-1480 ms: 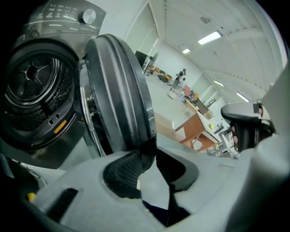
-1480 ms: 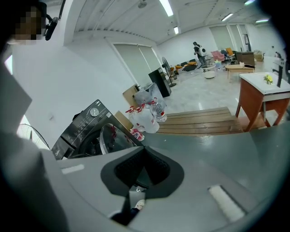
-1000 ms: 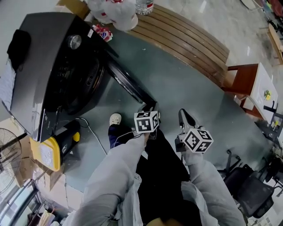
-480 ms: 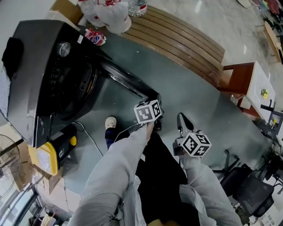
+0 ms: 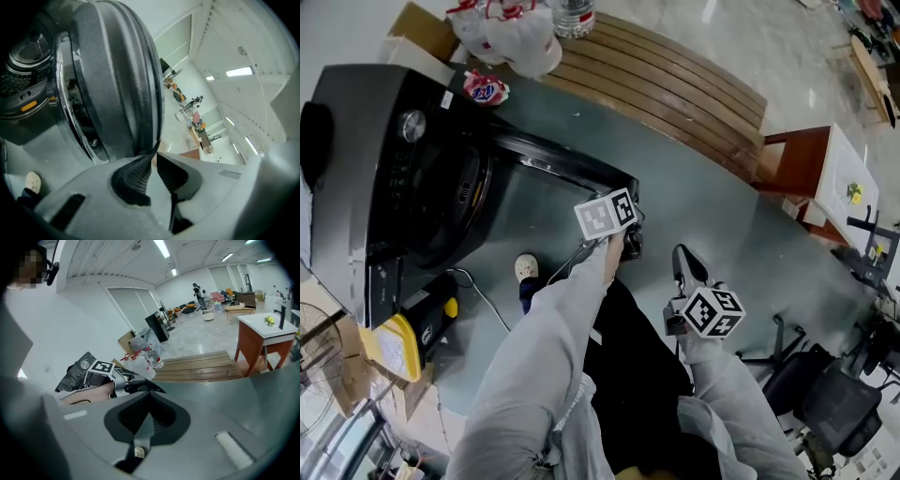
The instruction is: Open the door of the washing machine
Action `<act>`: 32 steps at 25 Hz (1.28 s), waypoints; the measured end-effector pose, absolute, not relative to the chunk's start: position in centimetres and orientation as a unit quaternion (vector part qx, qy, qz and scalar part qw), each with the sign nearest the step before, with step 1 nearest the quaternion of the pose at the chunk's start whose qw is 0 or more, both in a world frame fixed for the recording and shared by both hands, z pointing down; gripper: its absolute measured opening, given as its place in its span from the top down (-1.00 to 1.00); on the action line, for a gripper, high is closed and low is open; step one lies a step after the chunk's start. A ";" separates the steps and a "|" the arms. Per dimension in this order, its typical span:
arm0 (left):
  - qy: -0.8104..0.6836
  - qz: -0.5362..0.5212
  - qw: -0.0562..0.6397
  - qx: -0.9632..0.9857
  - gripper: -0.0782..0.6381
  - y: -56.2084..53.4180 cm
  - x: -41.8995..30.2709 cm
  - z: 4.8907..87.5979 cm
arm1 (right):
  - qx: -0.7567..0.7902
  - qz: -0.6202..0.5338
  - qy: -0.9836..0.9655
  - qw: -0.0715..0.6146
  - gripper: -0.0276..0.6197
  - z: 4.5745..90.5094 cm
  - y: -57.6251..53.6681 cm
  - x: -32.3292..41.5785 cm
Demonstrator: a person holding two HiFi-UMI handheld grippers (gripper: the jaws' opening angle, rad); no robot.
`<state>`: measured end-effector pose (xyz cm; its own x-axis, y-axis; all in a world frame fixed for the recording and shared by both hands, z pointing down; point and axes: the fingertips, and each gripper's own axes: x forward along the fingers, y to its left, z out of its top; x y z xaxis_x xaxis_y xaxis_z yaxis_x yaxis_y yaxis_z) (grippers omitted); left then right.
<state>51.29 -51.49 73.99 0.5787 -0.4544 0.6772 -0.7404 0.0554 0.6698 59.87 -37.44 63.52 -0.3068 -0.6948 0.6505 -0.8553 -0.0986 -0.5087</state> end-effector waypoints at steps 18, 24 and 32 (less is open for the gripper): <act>-0.322 0.142 0.573 0.740 -0.20 -42.1 47.2 68.1 | 0.566 0.429 -0.702 0.045 0.89 60.5 -39.6 58.8; -0.366 0.135 0.509 0.767 -0.06 -38.5 38.7 61.9 | 0.550 0.415 -0.724 0.012 0.89 56.7 -39.4 55.1; -0.436 0.084 0.396 0.804 0.07 -35.7 29.8 51.8 | 0.477 0.364 -0.800 0.030 0.89 50.0 -36.8 46.7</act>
<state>29.80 -35.75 51.77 0.6049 -0.6345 0.4812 -0.7682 -0.3058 0.5625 46.71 -36.77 49.95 -0.5435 -0.7407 0.3948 -0.7844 0.2808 -0.5530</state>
